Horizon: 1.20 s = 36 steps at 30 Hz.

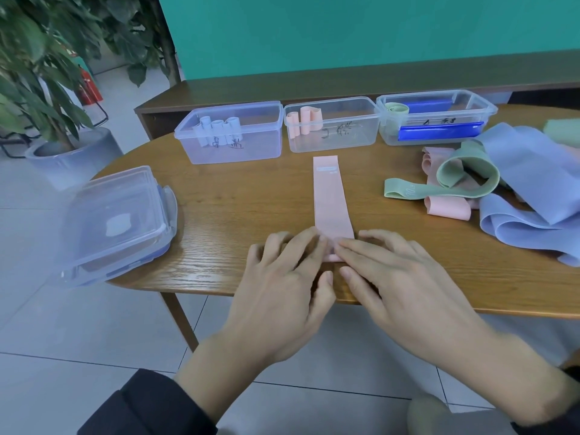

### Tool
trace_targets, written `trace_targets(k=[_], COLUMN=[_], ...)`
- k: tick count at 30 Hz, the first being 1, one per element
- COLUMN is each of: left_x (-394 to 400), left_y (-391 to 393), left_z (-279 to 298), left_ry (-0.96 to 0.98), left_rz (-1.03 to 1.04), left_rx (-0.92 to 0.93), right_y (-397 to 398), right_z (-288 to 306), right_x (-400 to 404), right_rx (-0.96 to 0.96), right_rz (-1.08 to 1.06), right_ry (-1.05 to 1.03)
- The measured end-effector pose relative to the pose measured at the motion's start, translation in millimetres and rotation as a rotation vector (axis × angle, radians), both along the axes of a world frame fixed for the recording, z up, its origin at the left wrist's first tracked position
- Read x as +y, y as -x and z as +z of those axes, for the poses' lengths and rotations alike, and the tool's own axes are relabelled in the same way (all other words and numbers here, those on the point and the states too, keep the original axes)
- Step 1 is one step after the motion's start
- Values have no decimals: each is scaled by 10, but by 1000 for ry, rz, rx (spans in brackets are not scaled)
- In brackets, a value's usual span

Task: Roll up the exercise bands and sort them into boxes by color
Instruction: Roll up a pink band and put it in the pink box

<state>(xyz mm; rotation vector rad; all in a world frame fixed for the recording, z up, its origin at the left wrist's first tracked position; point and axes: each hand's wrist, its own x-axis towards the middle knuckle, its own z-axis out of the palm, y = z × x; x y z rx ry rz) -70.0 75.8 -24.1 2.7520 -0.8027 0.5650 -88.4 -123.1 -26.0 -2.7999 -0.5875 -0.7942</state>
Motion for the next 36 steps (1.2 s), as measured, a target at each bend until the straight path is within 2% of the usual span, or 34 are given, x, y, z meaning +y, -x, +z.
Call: trace_targets(k=[5, 9, 12, 17, 28, 33, 36], left_x=[30, 1, -33, -56, -117, -113, -100], left_y=[-27, -22, -23, -52, -66, -99, -144], left_z=[5, -16, -69, -92, -17, 37, 48], left_ry=[195, 343, 291, 206, 136, 177, 266], left_rz=[3, -95, -158, -117, -24, -2, -31], left_rx=[61, -26, -88, -120, -7, 111, 125], right_y=[-26, -43, -56, -108, -30, -71, -96], right_z=[16, 17, 12, 30, 48, 130, 168], right_x=[-17, -19, -27, -44, -56, -45, -44], right_rx=[47, 66, 82, 175, 196, 304, 359], right_rz=[-14, -34, -41, -33, 19, -4, -4], right_ry=[-6, 3, 9, 12, -157, -101, -67])
